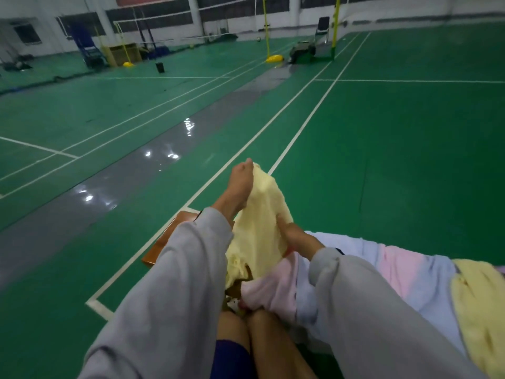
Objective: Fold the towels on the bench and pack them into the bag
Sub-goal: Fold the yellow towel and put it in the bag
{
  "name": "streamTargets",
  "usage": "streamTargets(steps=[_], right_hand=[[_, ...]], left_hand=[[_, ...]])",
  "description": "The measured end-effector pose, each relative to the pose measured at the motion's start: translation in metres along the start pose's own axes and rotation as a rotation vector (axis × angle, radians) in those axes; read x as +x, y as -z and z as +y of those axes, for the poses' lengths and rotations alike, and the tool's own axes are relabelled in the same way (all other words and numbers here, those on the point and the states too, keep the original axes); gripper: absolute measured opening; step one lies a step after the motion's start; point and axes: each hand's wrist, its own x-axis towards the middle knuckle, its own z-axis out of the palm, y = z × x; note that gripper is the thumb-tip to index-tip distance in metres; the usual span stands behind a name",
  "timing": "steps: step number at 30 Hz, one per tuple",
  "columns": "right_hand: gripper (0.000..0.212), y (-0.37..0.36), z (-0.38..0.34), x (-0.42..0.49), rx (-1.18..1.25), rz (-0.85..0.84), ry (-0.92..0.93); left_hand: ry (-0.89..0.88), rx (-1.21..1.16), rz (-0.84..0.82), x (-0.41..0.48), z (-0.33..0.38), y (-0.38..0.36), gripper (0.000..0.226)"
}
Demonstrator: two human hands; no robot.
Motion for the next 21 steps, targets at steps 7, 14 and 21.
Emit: streamTargets(steps=[7, 14, 21], right_hand=[[0.113, 0.003, -0.029, -0.064, 0.891, -0.127, -0.081], [0.046, 0.067, -0.153, -0.113, 0.824, -0.146, 0.316], [0.015, 0.122, -0.158, -0.126, 0.661, -0.092, 0.305]], left_hand=[[-0.031, -0.308, -0.120, -0.031, 0.071, -0.015, 0.036], [-0.082, -0.352, 0.109, -0.010, 0.096, 0.017, 0.032], [0.063, -0.516, 0.130, 0.002, 0.070, 0.051, 0.040]])
